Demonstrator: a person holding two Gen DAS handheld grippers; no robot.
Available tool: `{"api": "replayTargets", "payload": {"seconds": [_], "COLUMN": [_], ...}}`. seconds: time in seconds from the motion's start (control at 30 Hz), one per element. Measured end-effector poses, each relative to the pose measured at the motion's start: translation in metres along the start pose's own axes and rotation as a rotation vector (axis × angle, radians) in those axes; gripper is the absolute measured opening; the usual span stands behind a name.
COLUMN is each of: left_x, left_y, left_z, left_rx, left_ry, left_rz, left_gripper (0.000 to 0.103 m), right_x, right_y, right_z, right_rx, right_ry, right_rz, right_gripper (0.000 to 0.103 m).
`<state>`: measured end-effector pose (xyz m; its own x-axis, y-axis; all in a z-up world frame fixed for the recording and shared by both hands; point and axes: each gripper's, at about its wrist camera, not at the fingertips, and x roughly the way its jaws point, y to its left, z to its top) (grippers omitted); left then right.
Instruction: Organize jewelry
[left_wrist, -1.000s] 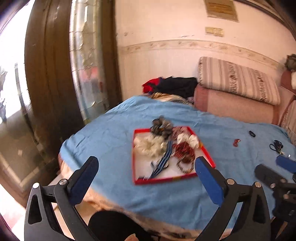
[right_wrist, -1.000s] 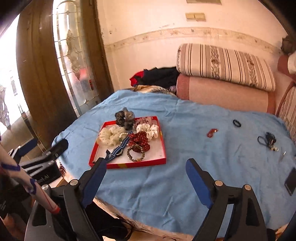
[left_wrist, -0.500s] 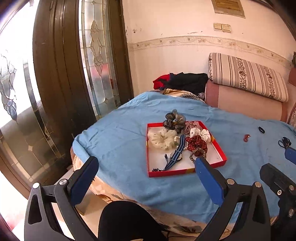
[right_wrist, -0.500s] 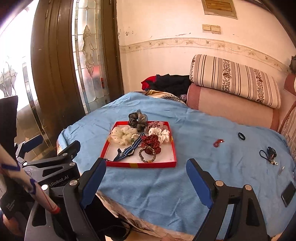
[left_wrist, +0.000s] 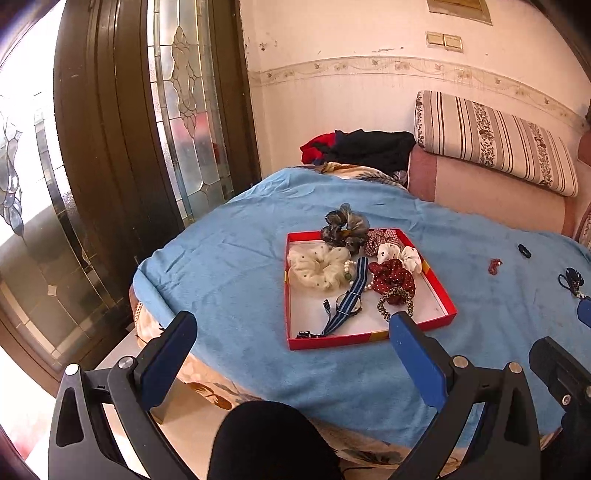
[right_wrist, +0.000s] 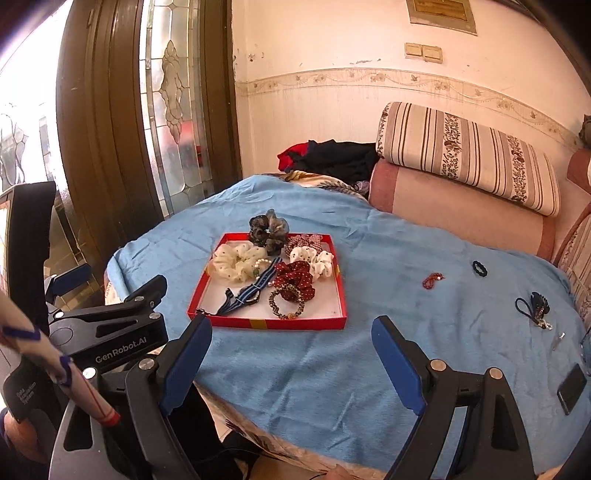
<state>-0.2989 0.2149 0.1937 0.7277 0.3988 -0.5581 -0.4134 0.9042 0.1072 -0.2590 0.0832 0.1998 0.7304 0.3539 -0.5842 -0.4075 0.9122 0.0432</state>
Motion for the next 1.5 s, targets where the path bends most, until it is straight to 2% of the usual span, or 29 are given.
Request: {"api": "replayTargets", "payload": {"seconds": [0.17,0.93,1.5], "left_x": [0.011,0.068,0.076], "left_y": [-0.008,-0.004,-0.004], "left_z": [0.001,0.006,0.005], "left_rx": [0.032,0.021,0.031], "left_ry": [0.003,0.084,0.096], "left_rz": [0.001,-0.029,-0.023], "left_gripper": [0.103,0.103,0.103], "right_x": [0.01,0.06,0.07], "right_y": [0.001,0.0,0.003], "right_z": [0.001,0.012,0.009], "right_rx": [-0.015,-0.03,-0.051], "right_ry": [0.026,0.122,0.15], "right_rz": [-0.011,-0.048,-0.099], "right_gripper": [0.091,0.091,0.091]}}
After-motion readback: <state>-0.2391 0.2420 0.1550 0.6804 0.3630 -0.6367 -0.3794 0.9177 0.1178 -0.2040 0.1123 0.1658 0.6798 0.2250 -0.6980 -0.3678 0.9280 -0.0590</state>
